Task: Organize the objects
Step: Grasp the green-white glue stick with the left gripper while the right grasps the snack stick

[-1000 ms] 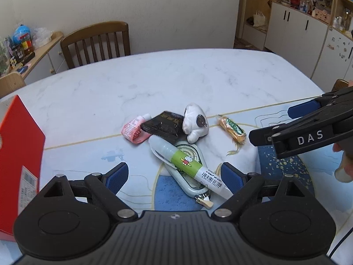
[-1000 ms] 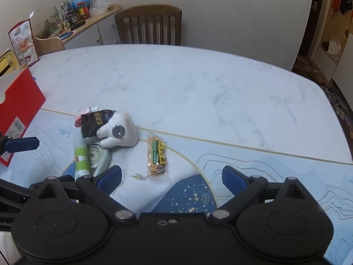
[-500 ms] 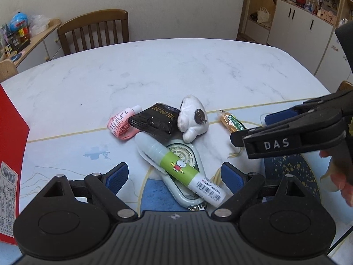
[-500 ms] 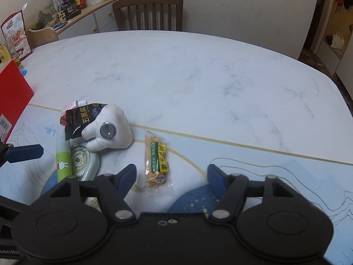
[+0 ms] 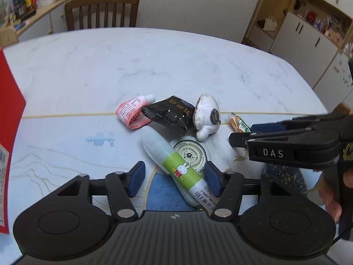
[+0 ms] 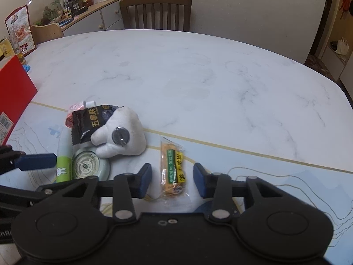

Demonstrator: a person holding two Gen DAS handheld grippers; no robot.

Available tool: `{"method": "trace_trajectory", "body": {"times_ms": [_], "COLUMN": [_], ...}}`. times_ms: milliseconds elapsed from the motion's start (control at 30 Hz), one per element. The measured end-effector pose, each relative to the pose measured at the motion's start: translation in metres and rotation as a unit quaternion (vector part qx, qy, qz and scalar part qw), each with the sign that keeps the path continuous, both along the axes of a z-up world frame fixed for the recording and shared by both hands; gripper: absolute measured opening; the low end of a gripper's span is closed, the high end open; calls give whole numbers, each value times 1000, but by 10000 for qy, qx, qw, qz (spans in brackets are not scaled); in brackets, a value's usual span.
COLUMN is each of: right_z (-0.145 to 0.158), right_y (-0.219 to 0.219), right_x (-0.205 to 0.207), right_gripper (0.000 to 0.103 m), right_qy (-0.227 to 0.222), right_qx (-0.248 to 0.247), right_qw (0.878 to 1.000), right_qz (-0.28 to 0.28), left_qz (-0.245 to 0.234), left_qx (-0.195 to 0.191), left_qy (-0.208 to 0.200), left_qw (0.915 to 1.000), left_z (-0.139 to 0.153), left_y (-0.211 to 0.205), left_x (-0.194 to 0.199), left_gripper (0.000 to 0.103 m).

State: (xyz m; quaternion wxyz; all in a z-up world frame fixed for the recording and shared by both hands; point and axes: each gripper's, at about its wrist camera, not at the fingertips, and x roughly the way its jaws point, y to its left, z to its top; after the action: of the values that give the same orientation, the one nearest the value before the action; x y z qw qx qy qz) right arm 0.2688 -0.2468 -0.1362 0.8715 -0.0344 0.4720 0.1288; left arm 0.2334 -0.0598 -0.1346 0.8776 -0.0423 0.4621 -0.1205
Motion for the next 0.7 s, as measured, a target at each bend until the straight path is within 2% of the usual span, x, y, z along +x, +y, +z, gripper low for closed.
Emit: {"method": "trace_trajectory", "body": {"times_ms": [133,333,500,700], "right_z": [2,3,6,16], "right_y": [1,3,3,2], "right_x": [-3,-8,-16,-41], "right_gripper": [26,21,20,20], "right_qy": [58,39,-20,36], "right_qx": [164,138,171,350], "right_qw": [9998,9999,9998,9994], "right_qz": [16,12,-24,-25], "left_qz": [82,273,188,-11], "left_qx": [-213,-447,-341,-423], "left_qy": [129,248,259,311], "left_qw": [9997,9983,9989,9986], "left_z": [-1,1,1,3], "left_y": [9,21,22,29], "left_x": [3,5,1,-16], "left_gripper": [39,20,17,17]}}
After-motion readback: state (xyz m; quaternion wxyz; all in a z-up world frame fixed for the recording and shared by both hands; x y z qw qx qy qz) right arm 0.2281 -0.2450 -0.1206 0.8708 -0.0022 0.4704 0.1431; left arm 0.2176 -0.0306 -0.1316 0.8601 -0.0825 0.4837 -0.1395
